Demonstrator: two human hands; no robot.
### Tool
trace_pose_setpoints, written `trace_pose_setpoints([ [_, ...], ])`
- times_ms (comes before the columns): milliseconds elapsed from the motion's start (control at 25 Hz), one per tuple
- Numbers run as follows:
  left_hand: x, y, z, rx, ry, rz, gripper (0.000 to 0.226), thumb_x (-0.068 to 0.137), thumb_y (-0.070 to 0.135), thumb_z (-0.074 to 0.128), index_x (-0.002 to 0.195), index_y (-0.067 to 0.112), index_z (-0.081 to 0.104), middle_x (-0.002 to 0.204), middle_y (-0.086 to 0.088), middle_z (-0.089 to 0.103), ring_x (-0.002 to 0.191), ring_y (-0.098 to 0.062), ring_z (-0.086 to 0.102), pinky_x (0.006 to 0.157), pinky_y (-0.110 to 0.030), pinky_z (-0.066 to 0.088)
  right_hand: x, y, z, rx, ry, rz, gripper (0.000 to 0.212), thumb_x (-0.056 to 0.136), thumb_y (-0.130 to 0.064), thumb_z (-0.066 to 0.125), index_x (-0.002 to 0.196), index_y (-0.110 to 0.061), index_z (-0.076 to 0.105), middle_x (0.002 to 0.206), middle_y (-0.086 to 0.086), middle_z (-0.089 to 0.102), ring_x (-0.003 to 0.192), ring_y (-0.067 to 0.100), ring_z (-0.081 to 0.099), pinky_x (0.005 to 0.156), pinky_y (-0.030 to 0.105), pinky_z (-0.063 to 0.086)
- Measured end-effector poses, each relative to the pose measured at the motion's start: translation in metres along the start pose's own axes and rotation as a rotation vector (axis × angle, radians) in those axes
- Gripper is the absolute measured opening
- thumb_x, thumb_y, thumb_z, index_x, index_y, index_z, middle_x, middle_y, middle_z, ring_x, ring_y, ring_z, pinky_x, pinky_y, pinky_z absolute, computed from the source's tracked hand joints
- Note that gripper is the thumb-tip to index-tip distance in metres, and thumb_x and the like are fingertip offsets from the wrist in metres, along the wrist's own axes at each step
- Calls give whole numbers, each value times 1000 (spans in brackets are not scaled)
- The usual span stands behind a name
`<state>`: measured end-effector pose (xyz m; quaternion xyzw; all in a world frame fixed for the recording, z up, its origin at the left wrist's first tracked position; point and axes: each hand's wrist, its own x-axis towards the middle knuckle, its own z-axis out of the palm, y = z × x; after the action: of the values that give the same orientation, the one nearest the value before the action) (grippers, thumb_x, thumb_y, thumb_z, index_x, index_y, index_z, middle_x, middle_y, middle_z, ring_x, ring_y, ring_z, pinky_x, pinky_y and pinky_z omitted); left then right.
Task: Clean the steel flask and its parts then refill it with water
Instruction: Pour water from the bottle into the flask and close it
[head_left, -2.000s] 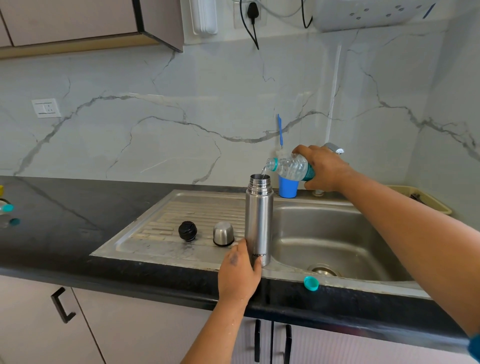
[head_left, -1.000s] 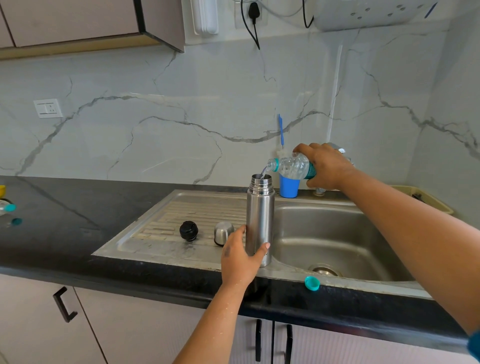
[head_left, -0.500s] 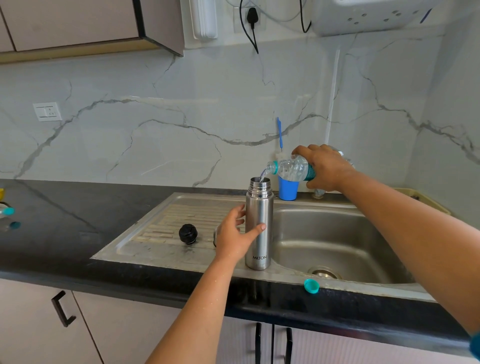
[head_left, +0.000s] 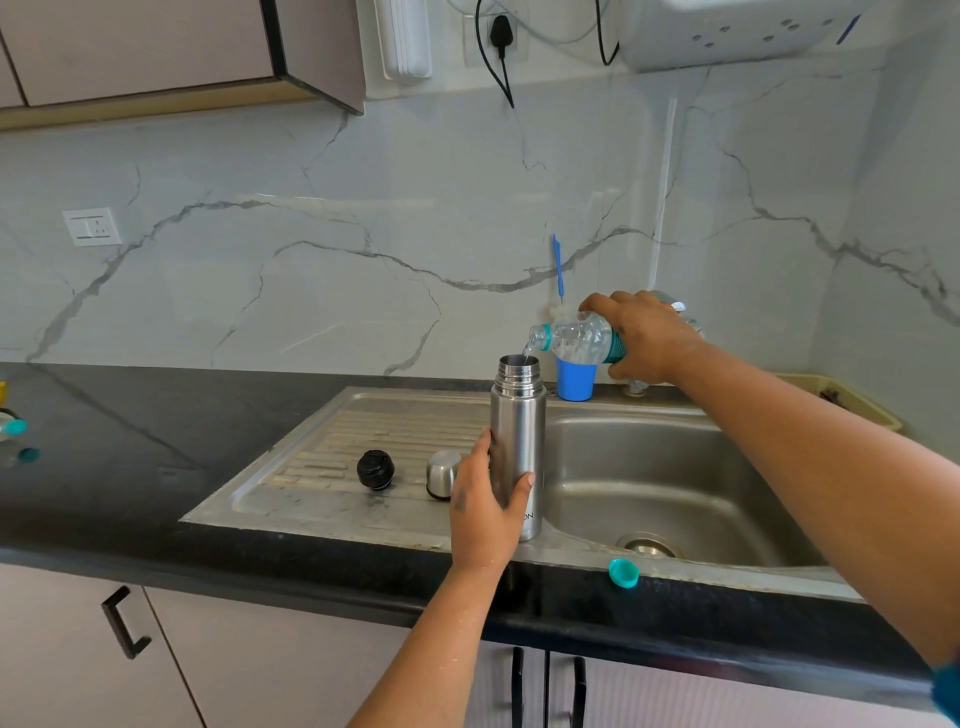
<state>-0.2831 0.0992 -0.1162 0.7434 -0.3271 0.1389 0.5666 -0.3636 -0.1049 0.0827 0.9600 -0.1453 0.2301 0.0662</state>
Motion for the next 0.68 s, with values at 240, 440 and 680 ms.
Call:
trace_pose_setpoints([
  [240, -4, 4, 0, 31, 12, 44, 73, 89, 41, 66, 151, 20, 33, 141, -2, 50, 129, -14, 50, 104, -35, 49, -1, 1, 0, -6, 2, -6, 79, 65, -19, 82, 130, -31, 40, 110, 3, 57, 102, 24, 51, 90, 42, 48],
  [440, -4, 2, 1, 21, 22, 54, 73, 89, 41, 66, 151, 22, 32, 140, -2, 51, 129, -13, 50, 104, -35, 49, -1, 0, -1, -10, 2, -2, 78, 66, -19, 82, 131, -31, 40, 112, 3, 57, 104, 24, 50, 90, 41, 47],
  [680, -5, 2, 1, 28, 25, 58, 73, 90, 37, 67, 152, 22, 30, 140, 0, 51, 127, -7, 46, 104, -25, 44, -1, 2, -2, -43, 17, -7, 77, 67, -21, 82, 131, -31, 40, 113, 2, 57, 106, 24, 51, 95, 42, 44],
])
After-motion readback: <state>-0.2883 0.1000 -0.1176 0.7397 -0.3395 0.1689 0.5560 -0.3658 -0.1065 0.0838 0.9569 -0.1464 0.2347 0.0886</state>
